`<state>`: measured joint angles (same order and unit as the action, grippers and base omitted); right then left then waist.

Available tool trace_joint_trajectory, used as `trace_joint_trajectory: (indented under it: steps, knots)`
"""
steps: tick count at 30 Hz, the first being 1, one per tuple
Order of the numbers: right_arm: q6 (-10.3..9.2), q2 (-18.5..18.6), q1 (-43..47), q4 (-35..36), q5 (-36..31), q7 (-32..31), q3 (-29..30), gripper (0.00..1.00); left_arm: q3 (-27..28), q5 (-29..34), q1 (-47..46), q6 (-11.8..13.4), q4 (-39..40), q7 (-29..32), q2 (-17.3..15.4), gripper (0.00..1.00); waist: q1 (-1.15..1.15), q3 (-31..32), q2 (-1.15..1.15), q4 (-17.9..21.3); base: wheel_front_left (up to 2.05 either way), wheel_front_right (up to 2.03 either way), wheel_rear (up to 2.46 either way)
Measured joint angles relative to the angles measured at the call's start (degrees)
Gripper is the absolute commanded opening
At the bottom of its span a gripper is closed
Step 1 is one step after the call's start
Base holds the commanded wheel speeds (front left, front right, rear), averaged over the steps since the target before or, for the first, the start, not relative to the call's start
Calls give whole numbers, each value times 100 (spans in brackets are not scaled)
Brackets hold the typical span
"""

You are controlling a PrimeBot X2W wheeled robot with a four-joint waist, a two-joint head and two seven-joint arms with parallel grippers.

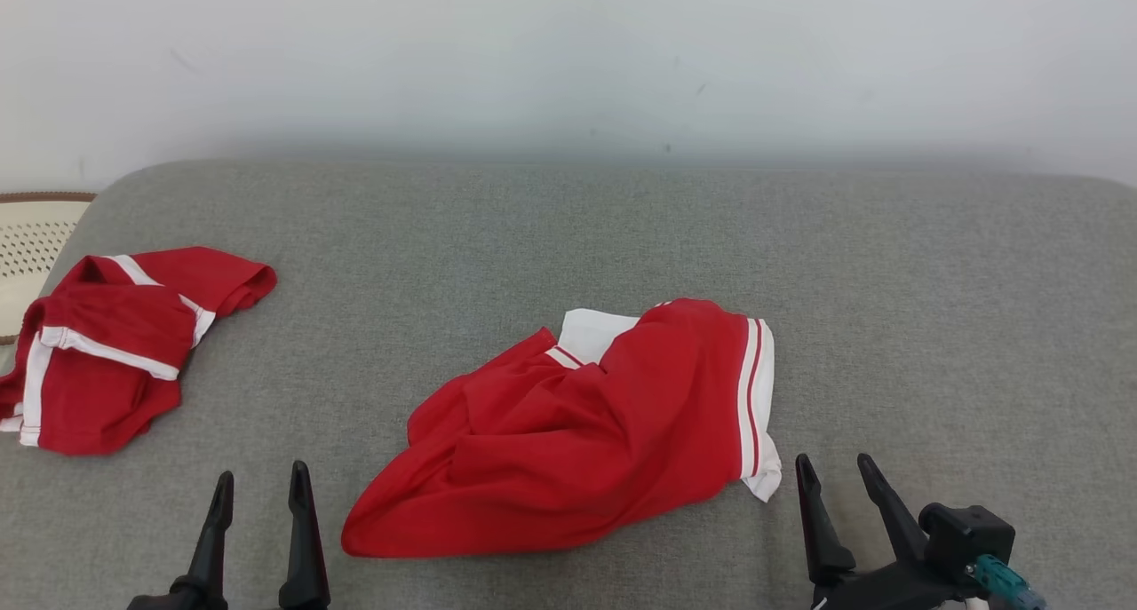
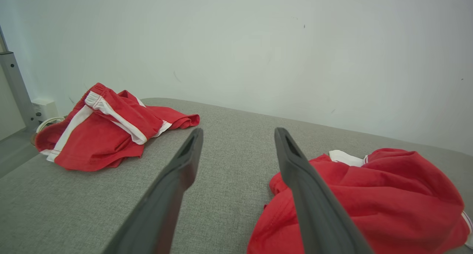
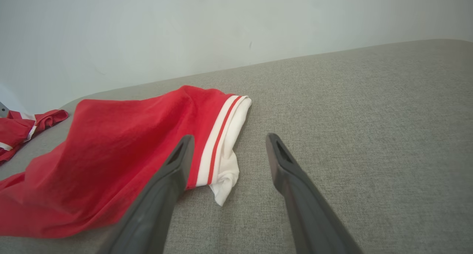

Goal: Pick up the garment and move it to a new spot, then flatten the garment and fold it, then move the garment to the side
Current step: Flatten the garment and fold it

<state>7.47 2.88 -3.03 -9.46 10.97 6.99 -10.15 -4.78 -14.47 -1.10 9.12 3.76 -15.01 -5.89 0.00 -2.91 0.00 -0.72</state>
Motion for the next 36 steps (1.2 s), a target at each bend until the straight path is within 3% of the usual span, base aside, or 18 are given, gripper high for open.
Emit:
trace_joint_trajectory:
  steps: [12,20,21,22,23,24,31,36]
  knots:
    - [0,73,-833,-1056,-41,-350,34,100,-7,129,-4,-232,-103,0,194,100,1,-99,0,-282,0,0,0]
    - [0,97,-1423,-2246,89,-444,-22,100,-37,166,-19,-298,-190,0,258,100,1,-183,0,-469,0,0,0]
    - [0,97,-1486,-2383,94,-443,-25,81,-41,166,-20,-299,-198,0,267,100,1,-186,0,-493,0,0,0]
    - [0,97,-1541,-2519,101,-445,-34,55,-42,166,-26,-301,-207,0,270,100,1,-190,0,-514,0,0,0]
    - [0,97,-1589,-2638,101,-441,-48,10,-43,166,-33,-305,-212,0,271,100,0,-195,0,-534,0,0,0]
    - [0,96,-1642,-2739,102,-416,-57,0,-40,165,-37,-305,-216,0,274,100,1,-200,0,-552,0,0,0]
    - [1,92,-1784,-3045,121,-67,-82,0,78,165,-23,-336,-266,0,285,100,1,-177,0,-509,0,0,0]
    - [1,85,-1546,-2513,145,179,-131,0,122,165,-8,-342,-301,0,292,100,0,-130,0,-425,0,0,0]
